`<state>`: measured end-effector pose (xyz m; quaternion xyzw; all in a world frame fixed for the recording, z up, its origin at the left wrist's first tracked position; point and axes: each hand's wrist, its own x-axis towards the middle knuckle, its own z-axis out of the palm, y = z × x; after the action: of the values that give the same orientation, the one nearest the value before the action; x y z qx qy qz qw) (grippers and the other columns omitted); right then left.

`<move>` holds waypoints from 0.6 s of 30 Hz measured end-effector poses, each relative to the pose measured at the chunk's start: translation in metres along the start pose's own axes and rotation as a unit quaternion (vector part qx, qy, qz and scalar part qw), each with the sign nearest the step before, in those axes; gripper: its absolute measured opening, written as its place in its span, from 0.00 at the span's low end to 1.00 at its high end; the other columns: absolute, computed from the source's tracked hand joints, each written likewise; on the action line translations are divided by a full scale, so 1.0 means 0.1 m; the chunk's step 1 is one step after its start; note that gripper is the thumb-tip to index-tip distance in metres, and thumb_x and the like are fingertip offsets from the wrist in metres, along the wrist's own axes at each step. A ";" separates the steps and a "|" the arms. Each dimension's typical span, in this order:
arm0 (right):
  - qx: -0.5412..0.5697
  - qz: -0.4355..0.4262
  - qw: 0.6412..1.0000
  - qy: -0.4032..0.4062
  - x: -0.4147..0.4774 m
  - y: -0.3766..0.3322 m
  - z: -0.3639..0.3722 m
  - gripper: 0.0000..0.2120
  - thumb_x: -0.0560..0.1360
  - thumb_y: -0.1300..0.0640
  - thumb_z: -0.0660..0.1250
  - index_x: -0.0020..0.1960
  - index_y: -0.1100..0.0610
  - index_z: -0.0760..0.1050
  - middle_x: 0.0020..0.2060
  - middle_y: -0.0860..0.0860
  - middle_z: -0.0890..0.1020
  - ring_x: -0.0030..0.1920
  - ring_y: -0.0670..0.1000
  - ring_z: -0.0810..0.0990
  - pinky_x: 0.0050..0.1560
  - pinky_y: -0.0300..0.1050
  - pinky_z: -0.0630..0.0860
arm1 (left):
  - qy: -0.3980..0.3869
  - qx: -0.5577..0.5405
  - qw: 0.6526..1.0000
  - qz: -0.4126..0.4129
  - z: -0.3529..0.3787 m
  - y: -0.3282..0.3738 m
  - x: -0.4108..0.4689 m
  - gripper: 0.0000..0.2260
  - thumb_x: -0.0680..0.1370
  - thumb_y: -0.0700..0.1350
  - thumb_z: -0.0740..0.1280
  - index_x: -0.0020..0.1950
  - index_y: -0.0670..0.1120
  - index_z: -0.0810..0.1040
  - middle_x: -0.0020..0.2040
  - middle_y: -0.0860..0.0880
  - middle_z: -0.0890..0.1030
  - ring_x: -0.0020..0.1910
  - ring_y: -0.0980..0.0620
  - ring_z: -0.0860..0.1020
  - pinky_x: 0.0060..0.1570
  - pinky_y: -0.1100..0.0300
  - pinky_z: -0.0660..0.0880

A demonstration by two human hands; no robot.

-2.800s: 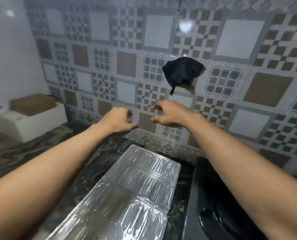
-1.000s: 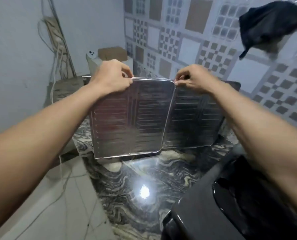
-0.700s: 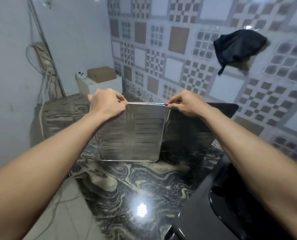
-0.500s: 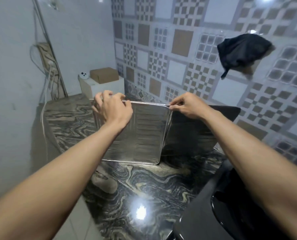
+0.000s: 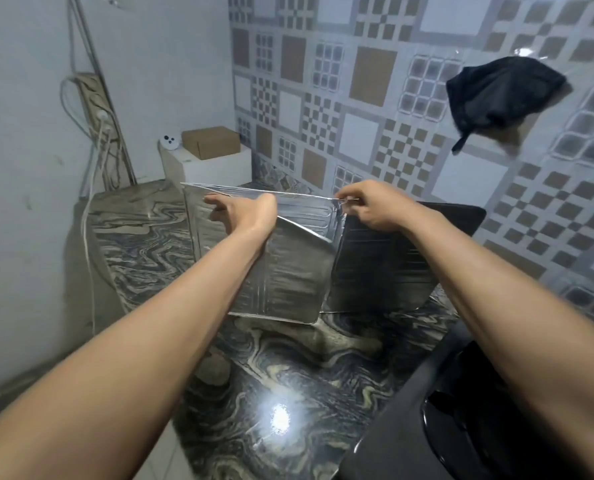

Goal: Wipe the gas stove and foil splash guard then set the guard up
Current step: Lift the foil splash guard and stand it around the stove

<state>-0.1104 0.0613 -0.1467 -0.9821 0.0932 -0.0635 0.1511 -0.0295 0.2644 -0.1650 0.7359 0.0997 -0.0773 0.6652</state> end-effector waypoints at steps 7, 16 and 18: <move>-0.057 0.037 0.995 0.067 -0.12 0.17 -0.17 0.29 0.74 0.69 0.61 0.69 0.44 0.72 0.63 0.52 0.80 0.59 0.54 0.79 0.58 0.52 0.78 | -0.056 0.136 0.983 0.107 0.02 0.13 0.09 0.33 0.78 0.39 0.60 0.80 0.42 0.46 0.74 0.36 0.66 0.67 0.37 0.72 0.63 0.45 0.72; -0.108 0.150 0.979 0.089 -0.51 0.90 -0.59 0.28 0.73 0.70 0.62 0.69 0.48 0.73 0.62 0.56 0.80 0.56 0.58 0.80 0.56 0.53 0.78 | -0.259 0.280 0.906 0.183 0.43 0.44 -0.10 0.06 0.72 0.28 0.59 0.46 0.33 0.74 0.46 0.32 0.73 0.39 0.35 0.75 0.34 0.53 0.72; -0.106 0.180 0.974 0.083 -0.64 1.10 -0.64 0.26 0.73 0.69 0.62 0.68 0.50 0.74 0.59 0.56 0.81 0.54 0.58 0.80 0.54 0.52 0.78 | -0.303 0.266 0.894 0.196 0.53 0.47 -0.16 0.09 0.73 0.29 0.58 0.36 0.41 0.67 0.37 0.38 0.69 0.38 0.41 0.70 0.32 0.59 0.65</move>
<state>-0.2005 -0.0471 -0.1264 -0.9508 0.2873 -0.1064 0.0470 -0.0325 0.2063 -0.1217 0.8308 -0.2768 -0.1883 0.4446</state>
